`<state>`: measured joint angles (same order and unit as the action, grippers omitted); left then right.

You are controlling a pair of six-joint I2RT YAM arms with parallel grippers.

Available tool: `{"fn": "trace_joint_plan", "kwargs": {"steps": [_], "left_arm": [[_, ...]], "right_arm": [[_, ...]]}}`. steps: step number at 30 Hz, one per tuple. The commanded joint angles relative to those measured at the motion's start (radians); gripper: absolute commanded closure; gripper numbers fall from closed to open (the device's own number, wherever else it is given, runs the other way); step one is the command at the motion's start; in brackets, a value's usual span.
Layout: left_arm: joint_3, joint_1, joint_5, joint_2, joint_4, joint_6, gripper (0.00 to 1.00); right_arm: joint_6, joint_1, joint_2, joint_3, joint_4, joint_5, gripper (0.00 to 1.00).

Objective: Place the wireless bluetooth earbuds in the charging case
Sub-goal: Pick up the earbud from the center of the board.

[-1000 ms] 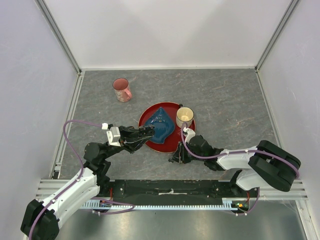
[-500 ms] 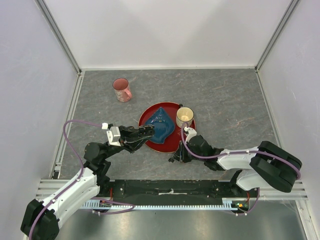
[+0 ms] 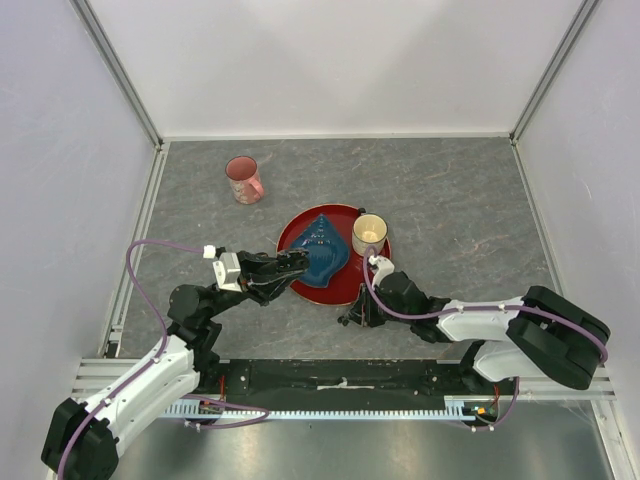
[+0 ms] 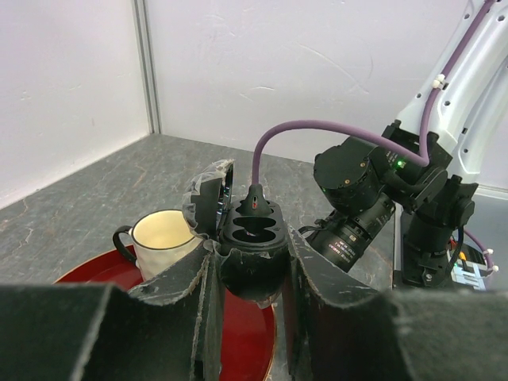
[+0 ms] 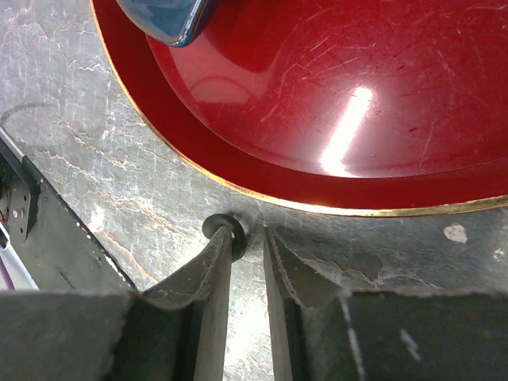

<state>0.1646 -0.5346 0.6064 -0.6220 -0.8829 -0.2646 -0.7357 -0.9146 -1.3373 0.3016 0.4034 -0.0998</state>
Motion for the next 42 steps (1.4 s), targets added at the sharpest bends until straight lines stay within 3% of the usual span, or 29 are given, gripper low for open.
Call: {"fn": "trace_joint_plan", "kwargs": {"steps": [1, 16, 25, 31, 42], "left_arm": [[0.001, -0.002, -0.011, -0.007, -0.021, 0.008, 0.98], [-0.002, -0.002, -0.014, 0.007, -0.008, 0.008, 0.98], [-0.002, -0.002, -0.016, 0.005, -0.008, 0.007, 0.98], [-0.002, -0.002, -0.019, 0.008, -0.005, 0.008, 0.98], [-0.002, -0.002, -0.033, 0.005, -0.002, 0.018, 0.98]], "right_arm": [[0.032, -0.018, -0.006, -0.021, -0.072, 0.0, 0.69], [0.032, -0.064, -0.077, 0.01, -0.044, 0.0, 0.68], [0.029, -0.069, -0.065, 0.005, -0.02, 0.0, 0.85], [0.038, -0.067, 0.039, 0.007, 0.002, 0.015, 1.0], [0.14, -0.066, 0.269, 0.123, -0.174, 0.032, 1.0]]}}
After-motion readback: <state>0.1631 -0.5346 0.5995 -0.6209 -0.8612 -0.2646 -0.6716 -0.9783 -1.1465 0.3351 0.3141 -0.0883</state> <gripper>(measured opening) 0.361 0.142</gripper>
